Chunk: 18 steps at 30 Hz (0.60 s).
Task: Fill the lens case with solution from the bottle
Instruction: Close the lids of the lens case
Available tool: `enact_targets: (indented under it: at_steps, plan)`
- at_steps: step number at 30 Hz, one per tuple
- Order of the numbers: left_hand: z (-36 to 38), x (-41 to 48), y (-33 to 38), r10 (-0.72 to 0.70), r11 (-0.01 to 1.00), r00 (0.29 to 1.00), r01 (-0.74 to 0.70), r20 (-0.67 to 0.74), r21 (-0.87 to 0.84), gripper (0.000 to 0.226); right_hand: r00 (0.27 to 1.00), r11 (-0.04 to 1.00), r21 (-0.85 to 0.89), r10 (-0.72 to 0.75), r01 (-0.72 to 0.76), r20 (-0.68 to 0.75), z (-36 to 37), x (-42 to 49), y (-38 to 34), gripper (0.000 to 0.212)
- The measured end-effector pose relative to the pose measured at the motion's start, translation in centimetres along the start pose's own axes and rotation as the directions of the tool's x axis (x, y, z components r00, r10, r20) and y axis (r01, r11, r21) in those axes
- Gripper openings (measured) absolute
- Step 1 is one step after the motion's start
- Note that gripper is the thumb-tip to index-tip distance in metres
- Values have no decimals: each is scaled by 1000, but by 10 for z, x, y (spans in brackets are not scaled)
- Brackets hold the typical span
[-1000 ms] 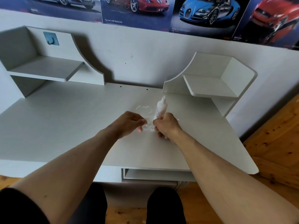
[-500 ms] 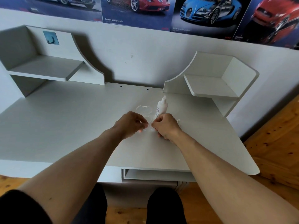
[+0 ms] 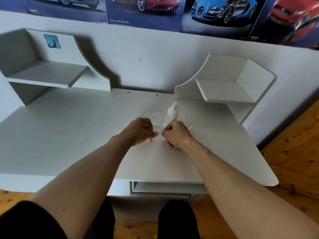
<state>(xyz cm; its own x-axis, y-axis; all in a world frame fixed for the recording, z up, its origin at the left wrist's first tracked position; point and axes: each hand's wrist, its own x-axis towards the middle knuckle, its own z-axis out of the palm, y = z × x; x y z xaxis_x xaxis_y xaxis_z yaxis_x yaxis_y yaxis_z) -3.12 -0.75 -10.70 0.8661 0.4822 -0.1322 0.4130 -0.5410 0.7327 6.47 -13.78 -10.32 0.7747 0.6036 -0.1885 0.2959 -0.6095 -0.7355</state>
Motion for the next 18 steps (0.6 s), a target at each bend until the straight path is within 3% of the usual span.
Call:
enact_targets:
  at_steps: [18]
  plan:
    - [0, 1, 8, -17, 997, 1000, 17, 2, 72, 29, 1000, 1000, 18, 3, -3, 3, 0, 1, 3, 16]
